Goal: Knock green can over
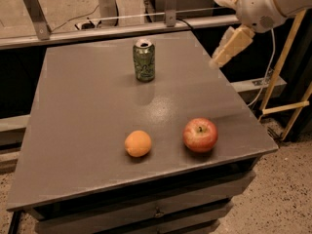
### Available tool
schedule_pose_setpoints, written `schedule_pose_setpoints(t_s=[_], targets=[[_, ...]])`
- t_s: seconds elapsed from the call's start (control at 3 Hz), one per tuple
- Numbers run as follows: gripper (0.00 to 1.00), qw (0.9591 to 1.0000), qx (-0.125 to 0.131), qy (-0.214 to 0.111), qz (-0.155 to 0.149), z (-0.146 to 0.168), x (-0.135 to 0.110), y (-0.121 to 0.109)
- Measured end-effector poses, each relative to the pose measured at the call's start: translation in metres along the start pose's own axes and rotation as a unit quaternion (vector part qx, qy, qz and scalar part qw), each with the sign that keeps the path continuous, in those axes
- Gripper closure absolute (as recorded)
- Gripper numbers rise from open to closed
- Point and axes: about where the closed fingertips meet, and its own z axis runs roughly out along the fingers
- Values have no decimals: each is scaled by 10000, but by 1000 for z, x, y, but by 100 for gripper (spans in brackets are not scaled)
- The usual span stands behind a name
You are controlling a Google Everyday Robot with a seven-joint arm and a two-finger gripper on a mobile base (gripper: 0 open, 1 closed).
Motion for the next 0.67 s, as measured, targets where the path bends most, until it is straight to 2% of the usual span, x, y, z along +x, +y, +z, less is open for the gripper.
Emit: schedule_pose_setpoints(t_s=[0.33,0.67], targets=[[0,9923,-114,-1154,426,58,-10,-27],[0,9809,-383,-1718,828,90,-11,-30]])
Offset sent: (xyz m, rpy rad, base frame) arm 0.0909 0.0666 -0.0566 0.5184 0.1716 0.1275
